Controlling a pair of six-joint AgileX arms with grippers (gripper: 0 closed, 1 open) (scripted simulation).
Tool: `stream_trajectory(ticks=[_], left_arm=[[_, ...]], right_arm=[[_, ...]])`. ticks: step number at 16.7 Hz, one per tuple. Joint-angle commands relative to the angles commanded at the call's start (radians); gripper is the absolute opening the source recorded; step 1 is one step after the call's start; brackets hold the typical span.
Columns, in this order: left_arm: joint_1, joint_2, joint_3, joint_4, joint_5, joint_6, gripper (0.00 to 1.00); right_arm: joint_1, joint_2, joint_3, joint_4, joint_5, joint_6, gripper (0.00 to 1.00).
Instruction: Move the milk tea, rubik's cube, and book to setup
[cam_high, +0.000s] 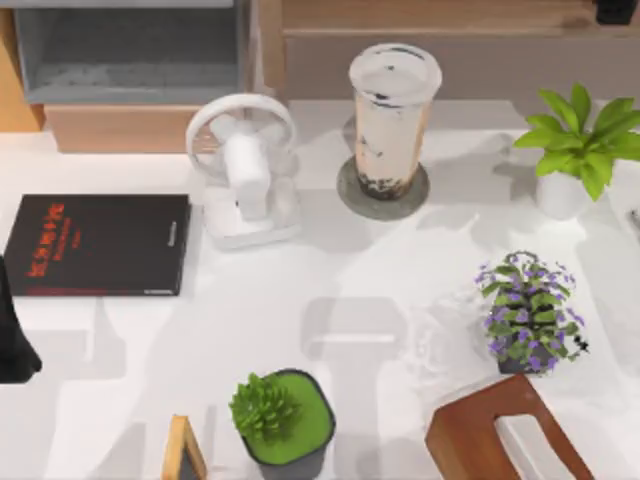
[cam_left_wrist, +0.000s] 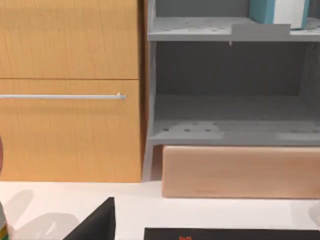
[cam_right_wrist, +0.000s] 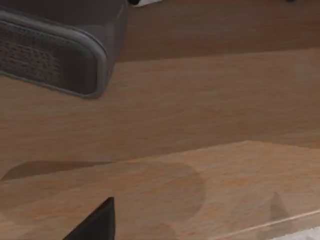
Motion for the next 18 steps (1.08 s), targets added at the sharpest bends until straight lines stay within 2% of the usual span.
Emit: stream_trajectory(ticks=[5, 9, 13, 18], left_arm=[[0.0, 0.0, 0.0, 0.0, 0.0, 0.0, 1.0], [0.0, 0.0, 0.0, 0.0, 0.0, 0.0, 1.0], [0.0, 0.0, 0.0, 0.0, 0.0, 0.0, 1.0], [0.0, 0.0, 0.0, 0.0, 0.0, 0.0, 1.0]], right_arm=[[-0.316, 0.027, 0.125, -0.562, -0.206, -0.093, 1.0], [-0.517, 0.076, 0.177, -0.888, -0.355, -0.183, 1.0], [-0.629, 0.115, 0.199, -1.047, -0.448, -0.248, 1.0], [-0.641, 0.121, 0.2, -1.064, -0.459, -0.256, 1.0]])
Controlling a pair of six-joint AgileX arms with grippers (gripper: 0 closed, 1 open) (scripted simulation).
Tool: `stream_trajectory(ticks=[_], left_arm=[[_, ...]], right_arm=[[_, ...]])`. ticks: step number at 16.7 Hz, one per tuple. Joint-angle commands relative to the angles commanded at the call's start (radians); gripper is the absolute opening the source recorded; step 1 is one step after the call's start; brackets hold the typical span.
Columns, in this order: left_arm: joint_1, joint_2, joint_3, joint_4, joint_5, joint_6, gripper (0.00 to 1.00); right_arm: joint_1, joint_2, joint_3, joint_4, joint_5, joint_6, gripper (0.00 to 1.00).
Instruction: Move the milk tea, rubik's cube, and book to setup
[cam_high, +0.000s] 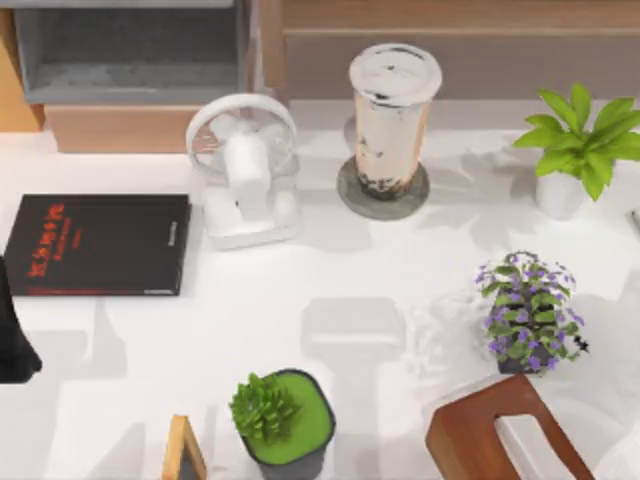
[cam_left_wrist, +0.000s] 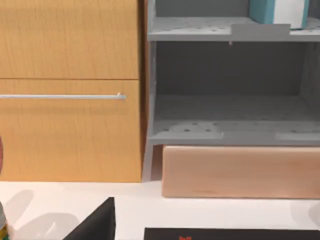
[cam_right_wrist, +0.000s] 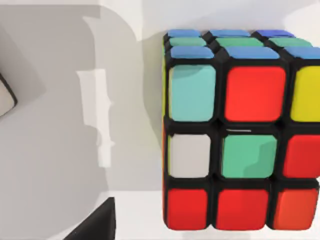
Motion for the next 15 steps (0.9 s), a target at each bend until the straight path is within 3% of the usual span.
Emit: stream_trajectory(ticks=[9, 14, 15], left_arm=[[0.0, 0.0, 0.0, 0.0, 0.0, 0.0, 1.0], [0.0, 0.0, 0.0, 0.0, 0.0, 0.0, 1.0], [0.0, 0.0, 0.0, 0.0, 0.0, 0.0, 1.0]], right_arm=[[0.002, 0.041, -0.154, 0.199, 0.0, 0.002, 1.0], [0.002, 0.048, -0.17, 0.219, 0.0, 0.002, 1.0], [0.002, 0.048, -0.17, 0.219, 0.0, 0.002, 0.92]])
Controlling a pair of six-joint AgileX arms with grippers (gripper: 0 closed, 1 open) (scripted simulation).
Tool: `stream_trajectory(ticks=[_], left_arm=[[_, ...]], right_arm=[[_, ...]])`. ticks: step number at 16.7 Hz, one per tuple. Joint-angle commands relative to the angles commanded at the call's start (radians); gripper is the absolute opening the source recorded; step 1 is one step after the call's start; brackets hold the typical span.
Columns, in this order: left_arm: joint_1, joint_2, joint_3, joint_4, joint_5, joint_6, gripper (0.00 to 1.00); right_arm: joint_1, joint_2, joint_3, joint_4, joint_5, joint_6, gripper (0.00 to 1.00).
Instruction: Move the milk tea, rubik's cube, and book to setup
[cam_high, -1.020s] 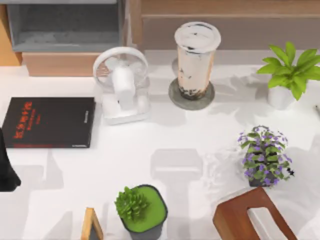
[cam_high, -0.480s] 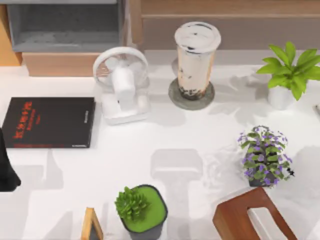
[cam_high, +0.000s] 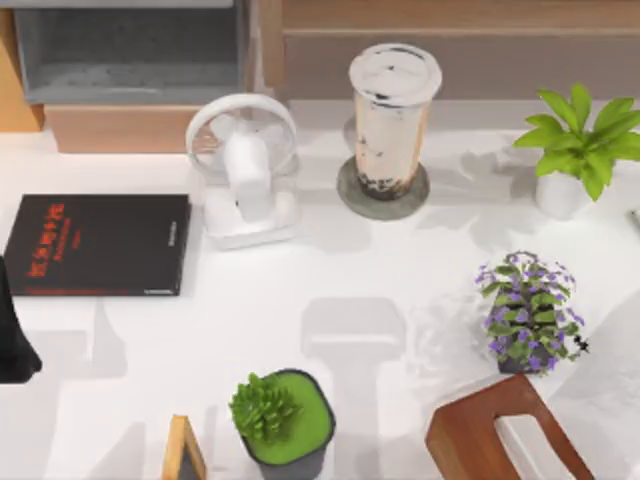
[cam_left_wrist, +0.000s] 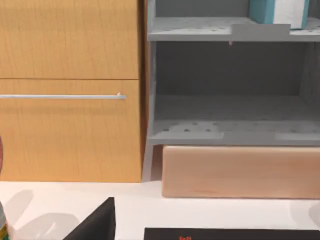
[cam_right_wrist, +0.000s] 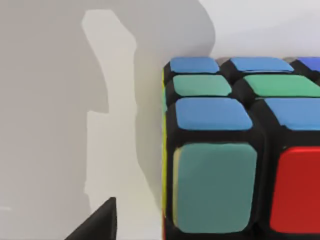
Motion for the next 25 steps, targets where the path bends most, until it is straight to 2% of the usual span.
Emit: stream_trajectory(ticks=[12, 25], left_arm=[[0.0, 0.0, 0.0, 0.0, 0.0, 0.0, 1.0], [0.0, 0.0, 0.0, 0.0, 0.0, 0.0, 1.0]], right_arm=[[0.0, 0.0, 0.0, 0.0, 0.0, 0.0, 0.02], [-0.001, -0.014, 0.038, -0.051, 0.001, 0.0, 0.0]])
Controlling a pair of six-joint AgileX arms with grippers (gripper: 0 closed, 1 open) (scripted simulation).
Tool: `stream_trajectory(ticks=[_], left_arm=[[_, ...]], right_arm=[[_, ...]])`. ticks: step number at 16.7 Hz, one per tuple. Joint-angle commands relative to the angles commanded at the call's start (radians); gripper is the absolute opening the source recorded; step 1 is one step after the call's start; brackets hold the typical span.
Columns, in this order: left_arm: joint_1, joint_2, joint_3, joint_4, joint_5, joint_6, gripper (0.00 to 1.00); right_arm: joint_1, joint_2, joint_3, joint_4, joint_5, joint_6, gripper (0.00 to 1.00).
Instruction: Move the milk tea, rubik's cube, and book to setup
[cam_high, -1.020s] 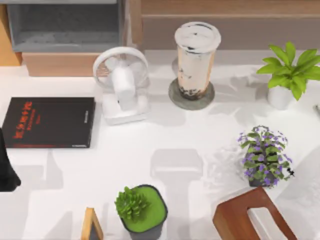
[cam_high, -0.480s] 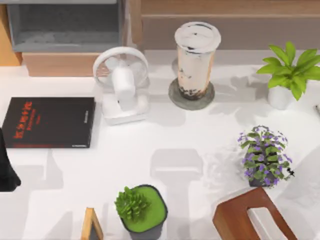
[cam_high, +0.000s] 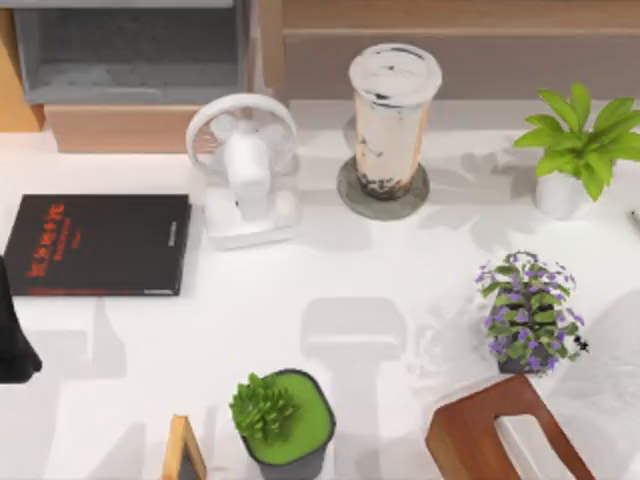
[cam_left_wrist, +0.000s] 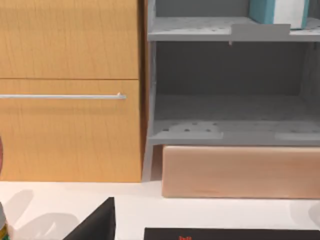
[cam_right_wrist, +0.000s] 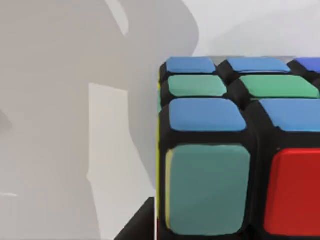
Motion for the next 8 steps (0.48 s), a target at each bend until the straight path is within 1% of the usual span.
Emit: stream_trajectory(ticks=[4, 8], left_arm=[[0.0, 0.0, 0.0, 0.0, 0.0, 0.0, 1.0], [0.0, 0.0, 0.0, 0.0, 0.0, 0.0, 1.0]], right_arm=[[0.0, -0.018, 0.04, -0.057, 0.0, 0.0, 0.0], [0.002, -0.014, 0.038, -0.054, -0.001, 0.002, 0.0]])
